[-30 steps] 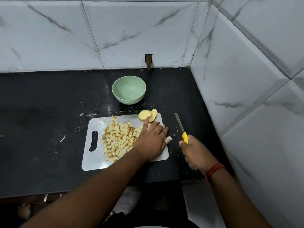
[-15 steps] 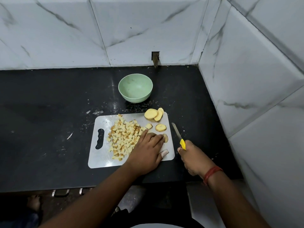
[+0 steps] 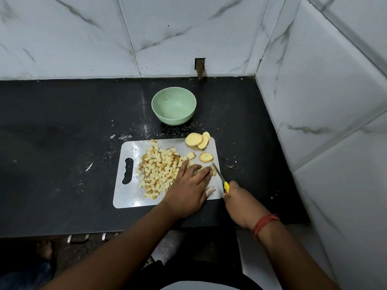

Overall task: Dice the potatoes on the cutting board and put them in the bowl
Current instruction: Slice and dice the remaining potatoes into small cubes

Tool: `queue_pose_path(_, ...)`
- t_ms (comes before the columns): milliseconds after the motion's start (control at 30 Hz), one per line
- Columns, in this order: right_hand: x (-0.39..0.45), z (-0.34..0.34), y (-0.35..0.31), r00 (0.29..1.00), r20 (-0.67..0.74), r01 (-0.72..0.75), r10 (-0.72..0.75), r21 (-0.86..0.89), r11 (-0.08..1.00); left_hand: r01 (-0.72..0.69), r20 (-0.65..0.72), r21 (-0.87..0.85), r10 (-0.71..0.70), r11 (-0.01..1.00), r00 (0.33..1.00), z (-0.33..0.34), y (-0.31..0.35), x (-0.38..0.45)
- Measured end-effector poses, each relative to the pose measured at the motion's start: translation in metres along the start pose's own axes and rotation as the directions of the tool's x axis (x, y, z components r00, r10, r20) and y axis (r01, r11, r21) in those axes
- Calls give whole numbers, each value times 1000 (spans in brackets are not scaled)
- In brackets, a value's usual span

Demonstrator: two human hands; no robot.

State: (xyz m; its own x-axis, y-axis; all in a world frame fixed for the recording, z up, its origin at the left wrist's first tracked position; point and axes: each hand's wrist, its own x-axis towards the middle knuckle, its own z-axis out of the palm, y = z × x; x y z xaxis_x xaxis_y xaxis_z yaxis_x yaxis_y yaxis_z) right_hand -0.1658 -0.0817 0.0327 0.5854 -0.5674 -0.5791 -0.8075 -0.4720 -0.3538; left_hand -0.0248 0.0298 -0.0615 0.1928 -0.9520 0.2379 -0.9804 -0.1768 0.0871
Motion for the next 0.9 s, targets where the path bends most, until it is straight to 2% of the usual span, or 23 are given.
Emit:
queue_pose_path(133,1,1,-6,999,3,-37,38,-41,998,-18,-1,7,18,1000,1000,1,0,-1)
queue_pose_path(300,1,5,-6,999,-31,13,-13,1,1000,-26,7,2,26,1000,1000,1,0,-2)
queue_pose_path(400,3,8,-7,999,-40,-2,0,-31,1000,-24,1,-3,24,1000,1000,1,0,-2)
queue_pose_path(500,6,12,-6,1000,3,28,-28,-76,997,-21,-12,1,21,1000,1000,1,1,-2)
queue_pose_path(633,9,12,-5,998,55,25,-24,-21,999,-17,-19,10,17,1000,1000,0,3,-1)
queue_pose_path(700,10,19,3,999,28,43,-42,-64,997,-15,-12,19,15,1000,1000,-1,4,0)
queue_pose_path(733,10,21,7,999,-29,35,-37,-60,998,-14,-10,23,14,1000,1000,-1,4,0)
queue_pose_path(767,1,12,-4,997,66,46,-44,-36,998,-13,-10,25,13,1000,1000,-1,4,0)
queue_pose_path(800,-10,12,-3,982,105,175,-159,-154,973,-12,-13,24,13,1000,1000,-1,4,0)
queue_pose_path(833,-14,7,-2,971,230,148,-58,-397,906,-12,-18,22,13,1000,1000,-1,4,-1)
queue_pose_path(867,-17,8,6,972,220,167,-84,-392,905,-12,-23,21,13,1000,1000,-1,4,-1)
queue_pose_path(900,-24,10,2,971,236,13,47,-249,969,-14,-27,19,14,1000,1000,-1,4,-1)
